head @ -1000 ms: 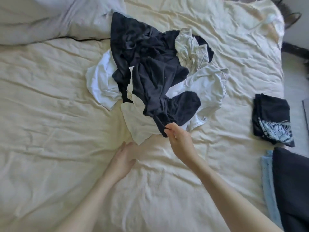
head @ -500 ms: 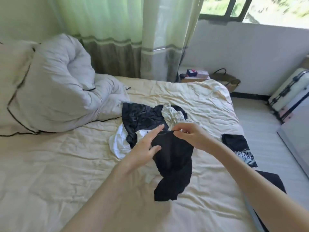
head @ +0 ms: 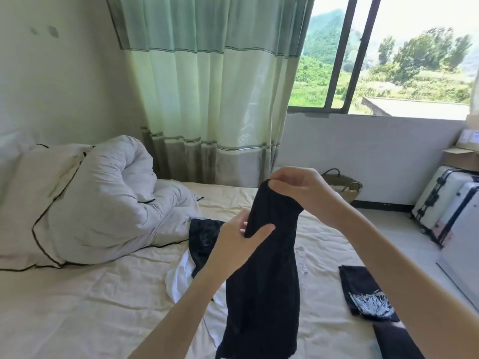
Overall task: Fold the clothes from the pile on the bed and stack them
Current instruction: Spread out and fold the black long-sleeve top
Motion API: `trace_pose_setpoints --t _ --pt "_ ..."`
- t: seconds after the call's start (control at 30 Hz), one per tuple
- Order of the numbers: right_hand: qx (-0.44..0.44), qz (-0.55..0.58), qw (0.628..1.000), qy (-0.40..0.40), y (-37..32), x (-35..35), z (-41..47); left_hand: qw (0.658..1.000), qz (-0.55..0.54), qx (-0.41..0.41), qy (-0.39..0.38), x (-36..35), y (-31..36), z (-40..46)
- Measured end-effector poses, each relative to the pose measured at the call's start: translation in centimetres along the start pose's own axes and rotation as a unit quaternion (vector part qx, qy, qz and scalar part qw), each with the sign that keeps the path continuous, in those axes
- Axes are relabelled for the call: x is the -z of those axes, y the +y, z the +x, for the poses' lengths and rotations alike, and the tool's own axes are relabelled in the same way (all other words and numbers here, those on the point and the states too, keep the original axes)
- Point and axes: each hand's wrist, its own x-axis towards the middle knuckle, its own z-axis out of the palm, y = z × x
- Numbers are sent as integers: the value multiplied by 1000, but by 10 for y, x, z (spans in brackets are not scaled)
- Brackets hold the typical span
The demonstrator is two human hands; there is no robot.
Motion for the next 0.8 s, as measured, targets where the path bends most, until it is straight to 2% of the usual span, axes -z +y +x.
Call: trace_pose_setpoints --t 0.07,0.13,0.2,0.3,0.37,0.43,0.5,0.57,0.7,0.8 --pt "-12 -20 1000 -3 -3 -4 3 996 40 -12 80 -2 8 3" --pt "-16 -63 998 1 -2 -6 7 987 104 -38 120 3 12 7" --pt "-10 -109 994 1 0 -5 11 984 147 -44 92 14 17 12" --pt "-15 -126 992 -8 5 -1 15 999 54 2 5 38 24 18" --pt "-31 -95 994 -45 10 0 17 1000 -9 17 -19 52 33 21" --pt "-52 -51 991 -110 18 -4 20 1000 -5 4 -29 60 41 24" --pt "-59 -50 986 -147 28 -11 25 1000 16 -12 -25 65 49 25" --pt "-69 -46 985 -149 35 -12 30 999 27 -25 -13 72 54 26" --pt "-99 60 979 -169 42 -5 34 999 42 -28 -1 94 57 29" --pt "-121 63 978 -156 35 -3 43 991 124 -16 43 106 49 35"
